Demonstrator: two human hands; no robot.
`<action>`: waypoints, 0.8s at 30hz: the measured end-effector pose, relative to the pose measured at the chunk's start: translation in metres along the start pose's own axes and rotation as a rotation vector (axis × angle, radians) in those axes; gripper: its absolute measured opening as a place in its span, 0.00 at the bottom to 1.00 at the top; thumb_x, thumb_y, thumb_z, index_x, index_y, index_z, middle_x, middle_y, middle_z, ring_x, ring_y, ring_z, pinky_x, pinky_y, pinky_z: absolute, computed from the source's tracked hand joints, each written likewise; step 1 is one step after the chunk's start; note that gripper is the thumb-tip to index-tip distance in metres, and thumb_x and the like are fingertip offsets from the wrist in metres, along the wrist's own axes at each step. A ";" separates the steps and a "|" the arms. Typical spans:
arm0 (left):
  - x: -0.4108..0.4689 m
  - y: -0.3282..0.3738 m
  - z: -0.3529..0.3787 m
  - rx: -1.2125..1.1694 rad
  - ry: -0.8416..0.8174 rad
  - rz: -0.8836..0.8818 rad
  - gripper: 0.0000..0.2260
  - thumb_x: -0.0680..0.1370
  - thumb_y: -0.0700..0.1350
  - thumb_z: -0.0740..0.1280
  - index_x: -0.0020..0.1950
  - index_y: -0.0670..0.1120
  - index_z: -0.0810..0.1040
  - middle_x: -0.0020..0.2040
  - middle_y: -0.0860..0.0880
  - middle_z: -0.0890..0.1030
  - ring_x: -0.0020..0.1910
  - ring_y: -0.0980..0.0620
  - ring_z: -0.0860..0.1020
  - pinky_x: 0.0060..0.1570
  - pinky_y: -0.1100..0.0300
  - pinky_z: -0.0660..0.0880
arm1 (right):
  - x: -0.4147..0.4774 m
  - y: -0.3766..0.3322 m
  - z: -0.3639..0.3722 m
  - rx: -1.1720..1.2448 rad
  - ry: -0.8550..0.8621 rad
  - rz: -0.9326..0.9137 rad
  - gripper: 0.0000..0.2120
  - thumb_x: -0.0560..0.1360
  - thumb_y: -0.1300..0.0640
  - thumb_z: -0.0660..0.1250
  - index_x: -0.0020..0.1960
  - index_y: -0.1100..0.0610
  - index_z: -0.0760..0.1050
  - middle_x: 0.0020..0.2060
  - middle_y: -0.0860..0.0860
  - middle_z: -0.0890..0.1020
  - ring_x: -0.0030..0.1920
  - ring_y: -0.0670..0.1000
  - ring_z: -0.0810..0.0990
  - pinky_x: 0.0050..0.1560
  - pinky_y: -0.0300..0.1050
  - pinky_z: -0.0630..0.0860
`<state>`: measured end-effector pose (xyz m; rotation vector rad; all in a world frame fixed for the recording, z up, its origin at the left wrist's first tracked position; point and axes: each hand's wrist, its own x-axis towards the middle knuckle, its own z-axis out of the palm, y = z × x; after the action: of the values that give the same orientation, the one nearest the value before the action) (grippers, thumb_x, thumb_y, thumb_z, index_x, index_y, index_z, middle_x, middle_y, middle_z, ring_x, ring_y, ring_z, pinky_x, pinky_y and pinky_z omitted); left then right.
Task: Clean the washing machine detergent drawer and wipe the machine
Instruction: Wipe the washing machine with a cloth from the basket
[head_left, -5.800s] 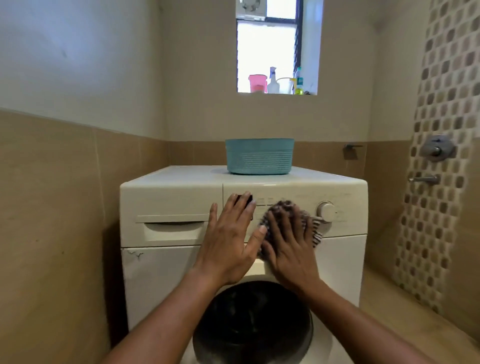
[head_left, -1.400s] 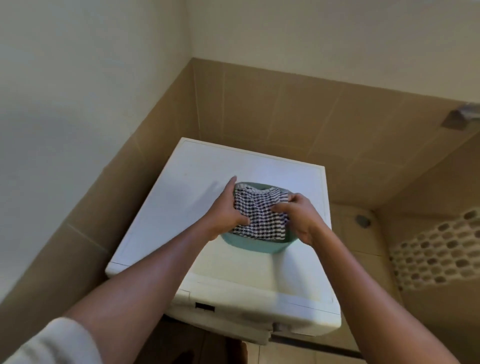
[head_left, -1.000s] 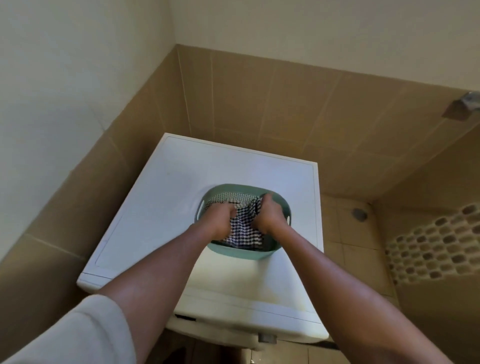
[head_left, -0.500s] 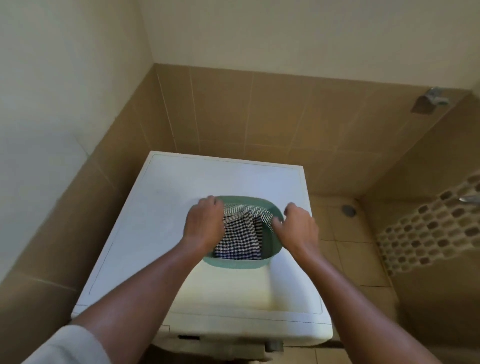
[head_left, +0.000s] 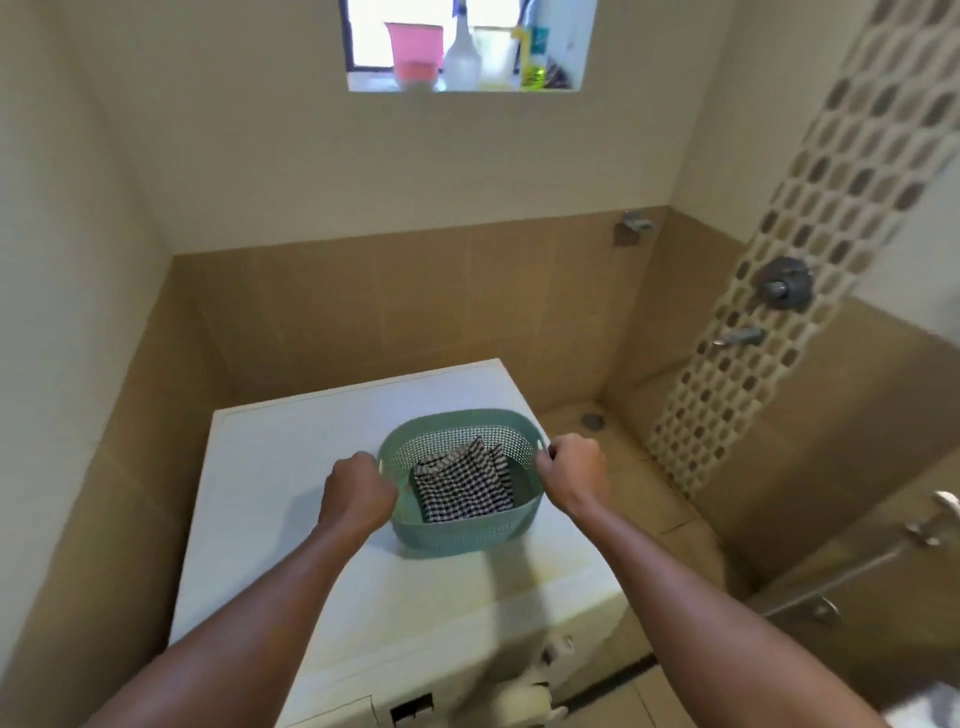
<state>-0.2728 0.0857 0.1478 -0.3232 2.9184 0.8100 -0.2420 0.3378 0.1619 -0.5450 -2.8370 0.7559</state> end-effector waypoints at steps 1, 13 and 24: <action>-0.002 0.008 -0.002 -0.003 0.012 0.046 0.05 0.77 0.42 0.66 0.46 0.40 0.78 0.45 0.40 0.82 0.42 0.41 0.80 0.34 0.56 0.75 | -0.004 0.004 -0.011 0.004 0.034 0.008 0.16 0.74 0.53 0.65 0.30 0.59 0.74 0.28 0.56 0.79 0.32 0.59 0.79 0.31 0.43 0.67; -0.104 0.178 -0.008 -0.041 -0.021 0.591 0.08 0.75 0.42 0.64 0.38 0.41 0.78 0.38 0.41 0.80 0.36 0.40 0.79 0.32 0.57 0.69 | -0.084 0.109 -0.198 0.048 0.422 0.264 0.14 0.70 0.54 0.66 0.27 0.59 0.74 0.27 0.55 0.81 0.31 0.57 0.81 0.32 0.50 0.80; -0.253 0.422 0.014 -0.051 -0.142 0.968 0.07 0.71 0.43 0.67 0.36 0.42 0.79 0.35 0.44 0.80 0.33 0.44 0.78 0.32 0.57 0.73 | -0.156 0.271 -0.421 0.009 0.700 0.458 0.12 0.68 0.56 0.70 0.31 0.64 0.78 0.23 0.53 0.74 0.26 0.53 0.68 0.26 0.42 0.64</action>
<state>-0.1227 0.4907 0.3840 1.1710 2.8109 0.9128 0.0848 0.6860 0.3780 -1.2046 -2.0787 0.4960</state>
